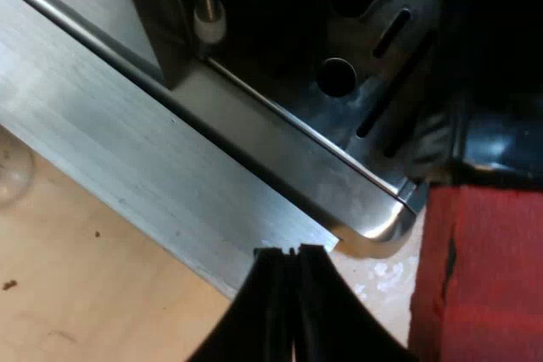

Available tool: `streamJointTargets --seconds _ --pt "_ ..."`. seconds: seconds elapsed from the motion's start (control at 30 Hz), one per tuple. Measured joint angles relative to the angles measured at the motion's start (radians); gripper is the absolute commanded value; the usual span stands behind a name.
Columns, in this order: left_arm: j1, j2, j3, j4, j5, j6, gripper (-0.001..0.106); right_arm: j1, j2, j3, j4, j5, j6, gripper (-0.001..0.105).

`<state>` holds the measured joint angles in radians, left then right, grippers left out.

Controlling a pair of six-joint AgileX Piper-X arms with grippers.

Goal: Put the handle in the coffee machine

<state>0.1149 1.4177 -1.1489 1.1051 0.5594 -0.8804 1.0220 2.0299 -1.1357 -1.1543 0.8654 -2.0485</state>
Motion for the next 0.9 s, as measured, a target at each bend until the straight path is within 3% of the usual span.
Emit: streamJointTargets --seconds 0.3,0.53,0.63,0.87,0.9 --pt "-0.009 -0.051 0.024 0.004 0.038 -0.026 0.0 0.0 0.0 0.0 0.0 0.0 0.0 0.04" --pt "-0.086 -0.074 0.096 0.012 0.038 -0.047 0.0 0.0 0.0 0.002 -0.004 0.007 -0.009 0.04" --pt "-0.109 -0.081 0.101 0.015 0.038 -0.073 0.0 0.006 0.0 0.005 -0.009 0.017 -0.044 0.04" --pt "-0.132 -0.116 0.101 0.011 0.036 -0.085 0.0 0.011 0.0 0.005 -0.016 0.028 -0.046 0.04" --pt "-0.177 -0.161 0.101 0.011 0.001 -0.13 0.0 0.016 0.0 0.007 -0.018 0.031 -0.046 0.04"
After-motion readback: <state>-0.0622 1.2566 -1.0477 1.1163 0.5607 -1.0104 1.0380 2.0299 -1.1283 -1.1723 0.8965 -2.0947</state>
